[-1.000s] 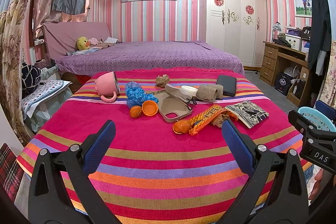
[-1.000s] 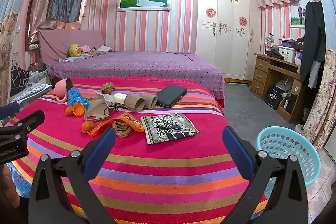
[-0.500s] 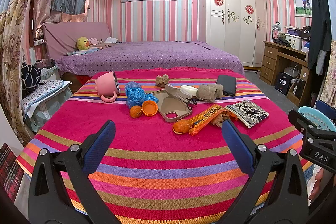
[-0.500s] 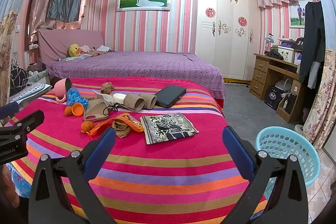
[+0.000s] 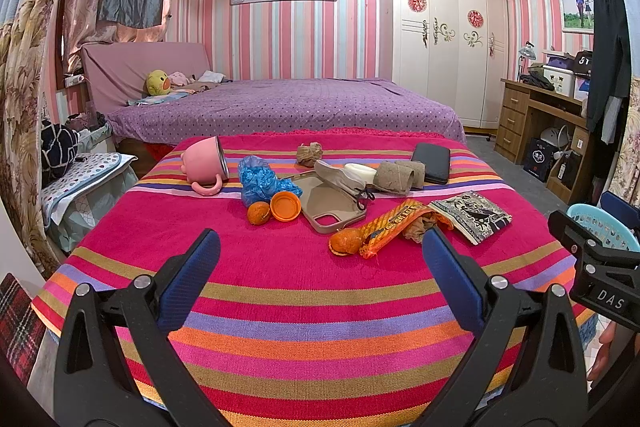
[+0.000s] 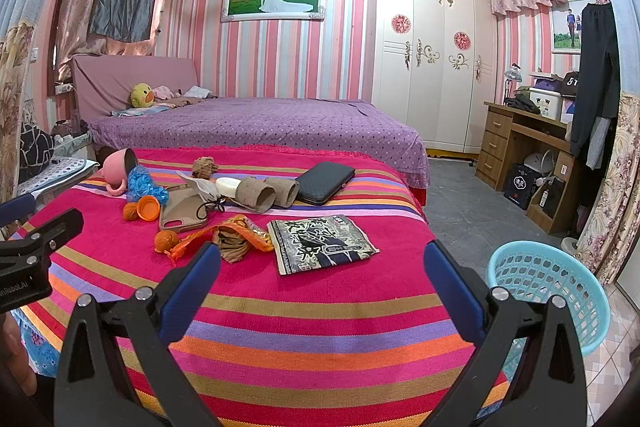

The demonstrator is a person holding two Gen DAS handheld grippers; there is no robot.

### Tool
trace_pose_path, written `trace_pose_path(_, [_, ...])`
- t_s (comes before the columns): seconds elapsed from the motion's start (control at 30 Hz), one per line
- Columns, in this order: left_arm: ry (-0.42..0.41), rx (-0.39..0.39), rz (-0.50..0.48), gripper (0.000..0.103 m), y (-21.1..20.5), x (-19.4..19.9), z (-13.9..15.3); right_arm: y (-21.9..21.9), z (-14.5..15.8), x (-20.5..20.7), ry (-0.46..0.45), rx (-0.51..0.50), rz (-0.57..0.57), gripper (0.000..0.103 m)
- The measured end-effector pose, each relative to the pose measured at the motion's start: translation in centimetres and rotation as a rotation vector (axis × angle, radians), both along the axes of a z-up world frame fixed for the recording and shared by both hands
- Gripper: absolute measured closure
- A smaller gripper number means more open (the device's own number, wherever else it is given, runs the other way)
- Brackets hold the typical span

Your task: Collect trash

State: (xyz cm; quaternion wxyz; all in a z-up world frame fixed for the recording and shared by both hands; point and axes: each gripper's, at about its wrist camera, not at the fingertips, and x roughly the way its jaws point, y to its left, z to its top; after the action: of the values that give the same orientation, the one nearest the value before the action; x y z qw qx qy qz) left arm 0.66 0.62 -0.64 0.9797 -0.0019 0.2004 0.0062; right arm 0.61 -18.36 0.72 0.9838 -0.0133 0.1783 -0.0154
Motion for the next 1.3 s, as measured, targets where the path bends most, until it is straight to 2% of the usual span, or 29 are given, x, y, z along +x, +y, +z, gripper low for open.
trace_pose_path(1.17, [0.013, -0.009, 0.0, 0.005, 0.3, 0.3, 0.0, -0.4, 0.1, 0.1, 0.003, 0.002, -0.013, 0.004])
trace_pose_path(1.3, [0.007, 0.014, 0.016, 0.005, 0.5, 0.9, 0.0, -1.0, -0.1, 0.8, 0.0, 0.006, -0.013, 0.004])
